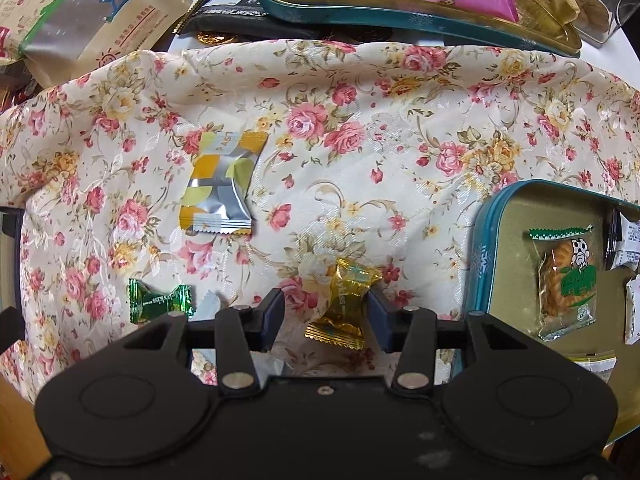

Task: Organize snacks
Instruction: 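Grasp the gold-wrapped candy with the right gripper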

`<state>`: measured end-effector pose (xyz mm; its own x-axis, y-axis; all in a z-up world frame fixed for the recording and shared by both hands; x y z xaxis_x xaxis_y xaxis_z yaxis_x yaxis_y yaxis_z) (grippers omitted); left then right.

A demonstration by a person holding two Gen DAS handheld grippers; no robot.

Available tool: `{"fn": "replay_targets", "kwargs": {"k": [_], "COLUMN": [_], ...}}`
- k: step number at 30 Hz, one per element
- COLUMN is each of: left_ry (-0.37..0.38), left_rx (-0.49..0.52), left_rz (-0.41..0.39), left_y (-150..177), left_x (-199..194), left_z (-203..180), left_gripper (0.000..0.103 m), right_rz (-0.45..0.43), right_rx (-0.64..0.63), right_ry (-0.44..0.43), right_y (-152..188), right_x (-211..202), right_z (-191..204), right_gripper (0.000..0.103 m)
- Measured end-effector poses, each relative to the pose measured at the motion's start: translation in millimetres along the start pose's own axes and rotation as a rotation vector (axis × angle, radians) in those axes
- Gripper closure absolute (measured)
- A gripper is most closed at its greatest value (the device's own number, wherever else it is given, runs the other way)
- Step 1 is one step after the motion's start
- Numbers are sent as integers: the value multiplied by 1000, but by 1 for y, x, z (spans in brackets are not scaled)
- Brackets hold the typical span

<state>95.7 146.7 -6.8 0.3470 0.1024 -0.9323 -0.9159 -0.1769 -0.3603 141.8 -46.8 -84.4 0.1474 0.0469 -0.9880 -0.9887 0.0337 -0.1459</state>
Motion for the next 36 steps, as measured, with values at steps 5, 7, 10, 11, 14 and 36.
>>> {"fn": "replay_targets", "kwargs": {"k": [5,7,10,11,14,36], "left_ry": [3,7,8,9,13,76], "left_rx": [-2,-5,-7,-7,-14,40], "left_rz": [5,7,9,11,18,-77], "left_y": [0,-1,-1,-1,-1,-16], "left_x": [1,2,4,5,7,30], "left_z": [1,2,2,2,0,-76], "left_gripper": [50,50,50,50,50,50], "right_rz": [20,30,14,2,-36,-256], "right_rx": [16,19,10,6,-6,104], "right_ry": [-41,-61,-59,-55,-76,-194], "right_y": [1,1,2,2,0,-16], "right_x": [2,3,2,0,-7,-86], "right_z": [0,1,5,6,9,-47], "right_gripper": [62,71,80,81,82,82]}}
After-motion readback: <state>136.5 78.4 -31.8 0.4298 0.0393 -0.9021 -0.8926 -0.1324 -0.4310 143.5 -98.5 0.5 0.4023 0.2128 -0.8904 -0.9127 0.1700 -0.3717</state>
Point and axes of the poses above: each gripper's, at about its wrist camera, not at the fingertips, and x roughly the way its jaws point, z to its left, y to its underside, the point moved 3 cm from there along x, roughly the way its jaws point, and after that the axes turned 1 degree about -z, right-handed, at the moved point
